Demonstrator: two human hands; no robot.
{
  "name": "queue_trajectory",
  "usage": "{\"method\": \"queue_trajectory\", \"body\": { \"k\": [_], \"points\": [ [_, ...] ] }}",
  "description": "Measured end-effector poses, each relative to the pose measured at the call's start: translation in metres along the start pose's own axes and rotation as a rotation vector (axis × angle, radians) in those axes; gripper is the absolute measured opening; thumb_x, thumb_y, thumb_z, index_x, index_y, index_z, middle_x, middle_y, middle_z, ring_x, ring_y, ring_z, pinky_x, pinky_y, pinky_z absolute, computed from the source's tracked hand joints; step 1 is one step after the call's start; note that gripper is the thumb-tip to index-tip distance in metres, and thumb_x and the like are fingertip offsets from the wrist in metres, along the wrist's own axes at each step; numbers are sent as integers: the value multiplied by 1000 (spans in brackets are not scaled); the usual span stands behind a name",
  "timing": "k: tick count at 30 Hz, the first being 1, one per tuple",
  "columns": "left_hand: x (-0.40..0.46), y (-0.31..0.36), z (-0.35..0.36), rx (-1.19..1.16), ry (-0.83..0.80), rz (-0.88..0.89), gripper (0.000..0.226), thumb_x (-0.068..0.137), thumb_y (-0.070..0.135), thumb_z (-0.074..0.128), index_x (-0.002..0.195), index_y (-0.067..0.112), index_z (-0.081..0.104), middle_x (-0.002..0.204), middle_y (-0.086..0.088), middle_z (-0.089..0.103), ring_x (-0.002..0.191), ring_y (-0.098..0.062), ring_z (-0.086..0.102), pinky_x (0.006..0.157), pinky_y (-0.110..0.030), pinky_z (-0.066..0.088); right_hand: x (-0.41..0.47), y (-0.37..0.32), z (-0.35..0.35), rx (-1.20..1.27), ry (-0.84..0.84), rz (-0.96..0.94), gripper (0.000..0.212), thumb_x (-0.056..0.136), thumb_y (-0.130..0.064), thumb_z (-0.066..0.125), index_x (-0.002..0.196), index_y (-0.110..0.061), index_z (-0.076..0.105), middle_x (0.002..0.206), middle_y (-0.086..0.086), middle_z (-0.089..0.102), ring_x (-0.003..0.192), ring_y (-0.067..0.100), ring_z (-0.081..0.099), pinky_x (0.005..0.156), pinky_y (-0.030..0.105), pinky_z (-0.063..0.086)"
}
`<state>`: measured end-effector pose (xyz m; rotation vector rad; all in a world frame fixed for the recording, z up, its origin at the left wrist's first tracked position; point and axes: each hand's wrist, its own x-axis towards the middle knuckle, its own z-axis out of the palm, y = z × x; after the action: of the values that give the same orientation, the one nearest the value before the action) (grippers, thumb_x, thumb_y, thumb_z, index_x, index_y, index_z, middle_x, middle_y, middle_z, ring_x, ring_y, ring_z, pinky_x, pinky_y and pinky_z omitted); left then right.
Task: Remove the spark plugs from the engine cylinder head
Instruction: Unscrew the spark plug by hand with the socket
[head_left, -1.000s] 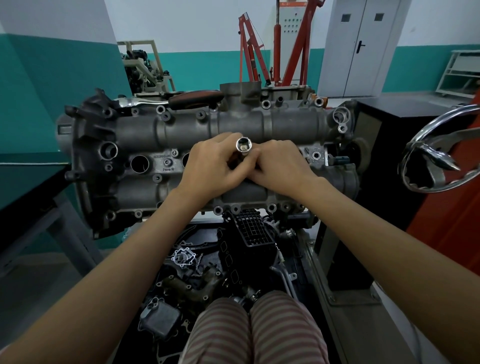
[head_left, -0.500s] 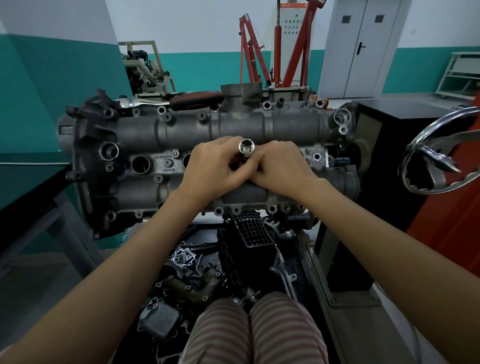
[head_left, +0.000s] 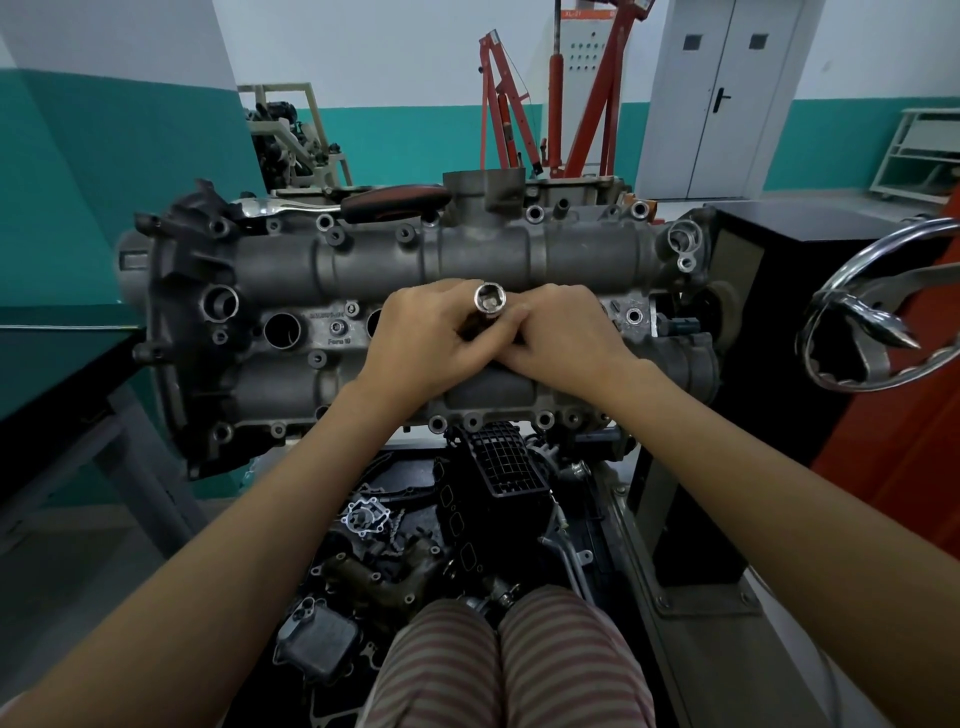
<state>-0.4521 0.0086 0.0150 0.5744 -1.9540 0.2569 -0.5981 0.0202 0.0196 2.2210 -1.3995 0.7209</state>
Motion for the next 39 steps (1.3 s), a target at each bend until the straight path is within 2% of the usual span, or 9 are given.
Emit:
{"method": "queue_trajectory", "body": {
  "k": [3,7,12,18,23,28,31,35,39],
  "points": [
    [1,2,-2,-10,-27,-4,25,83,29,49,67,17,34,62,6,36,51,-16,36,48,-25,28,1,-2,0,0,5,-32,30,85,-35,50,92,-8,60,81,9,66,74,32,60,56,30,31],
    [0,2,0,47,-21,-16,28,85,26,49,66,4,49,61,-6,48,50,-26,47,44,-29,36,0,-4,-1,62,29,-13,32,82,-37,51,95,-8,54,80,6,66,73,30,61,55,29,33],
    [-1,-3,3,30,28,0,37,85,29,57,59,4,59,52,-6,56,49,-8,39,49,-18,30,0,-2,0,35,31,21,41,80,-50,43,91,-15,63,76,4,67,73,25,62,56,28,31],
    [1,0,0,-22,0,-2,29,85,28,53,64,14,39,60,6,38,52,-14,36,48,-27,32,1,-2,-1,33,1,-2,25,83,-31,53,79,-8,61,73,14,66,69,36,59,56,30,28],
    [1,4,-2,-21,-24,-31,18,82,23,49,70,17,37,67,7,38,54,-14,36,50,-25,30,1,-4,0,53,38,-13,32,81,-37,51,95,-9,55,80,5,66,72,29,61,54,29,30],
    [-2,-2,1,29,6,-37,34,86,28,56,56,12,50,49,-3,50,49,-9,35,51,-20,27,0,-2,0,39,26,12,47,78,-53,39,95,-17,64,75,3,68,73,24,62,57,28,34],
    [-1,-2,1,1,-2,-28,36,87,31,55,55,15,46,50,3,45,49,-9,36,51,-21,28,0,-1,-1,41,15,21,40,83,-46,43,88,-16,69,74,7,67,73,27,62,57,28,34],
    [0,2,-1,-17,-15,13,26,86,28,51,68,21,33,61,10,36,53,-8,32,48,-24,28,0,-2,-2,-1,4,-31,39,85,-40,37,82,-8,60,76,12,66,71,33,60,56,30,29],
    [1,5,-3,-31,-26,-19,20,84,25,47,72,19,32,65,8,36,52,-13,35,46,-26,30,1,-3,-2,44,0,-32,33,84,-37,47,97,-8,54,84,6,66,75,29,61,56,31,34]
  ]
}}
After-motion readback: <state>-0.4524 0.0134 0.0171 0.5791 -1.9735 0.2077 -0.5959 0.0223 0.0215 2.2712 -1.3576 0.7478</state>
